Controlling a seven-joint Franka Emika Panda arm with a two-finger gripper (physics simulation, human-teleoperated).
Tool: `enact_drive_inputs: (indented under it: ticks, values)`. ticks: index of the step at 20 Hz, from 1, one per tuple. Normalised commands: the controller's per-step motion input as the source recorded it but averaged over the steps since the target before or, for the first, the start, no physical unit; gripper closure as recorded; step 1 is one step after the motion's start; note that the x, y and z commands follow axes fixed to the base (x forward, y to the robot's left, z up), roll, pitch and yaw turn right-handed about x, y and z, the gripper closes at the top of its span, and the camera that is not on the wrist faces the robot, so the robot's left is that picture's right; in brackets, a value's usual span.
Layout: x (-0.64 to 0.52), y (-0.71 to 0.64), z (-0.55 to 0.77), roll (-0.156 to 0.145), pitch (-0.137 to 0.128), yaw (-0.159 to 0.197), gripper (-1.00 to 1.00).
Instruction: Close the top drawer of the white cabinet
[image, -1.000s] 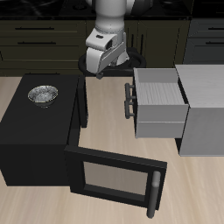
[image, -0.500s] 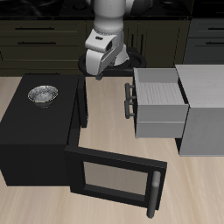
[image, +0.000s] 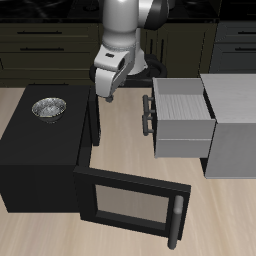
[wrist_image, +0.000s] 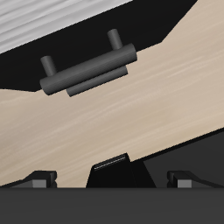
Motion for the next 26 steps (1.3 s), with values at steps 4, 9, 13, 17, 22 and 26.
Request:
enact_drive_inputs:
  ticks: [4,9,13,17,22,26]
  values:
    - [0.16,-0.01,-0.22,-0.008,-0.005,0.024,-1.0]
    - [0.19,0.07,-0.27,0.019,0.022,0.01,-1.0]
    - [0.16,0.08,-0.23,0.017,0.01,0.009,-1.0]
    - [0.14,0.15,-0.2,0.033,0.007,-0.007,-1.0]
    - [0.1,0.28,-0.02,0.049,-0.03,-0.004,-1.0]
    - [0.06,0.36,0.08,0.064,-0.05,-0.001,-1.0]
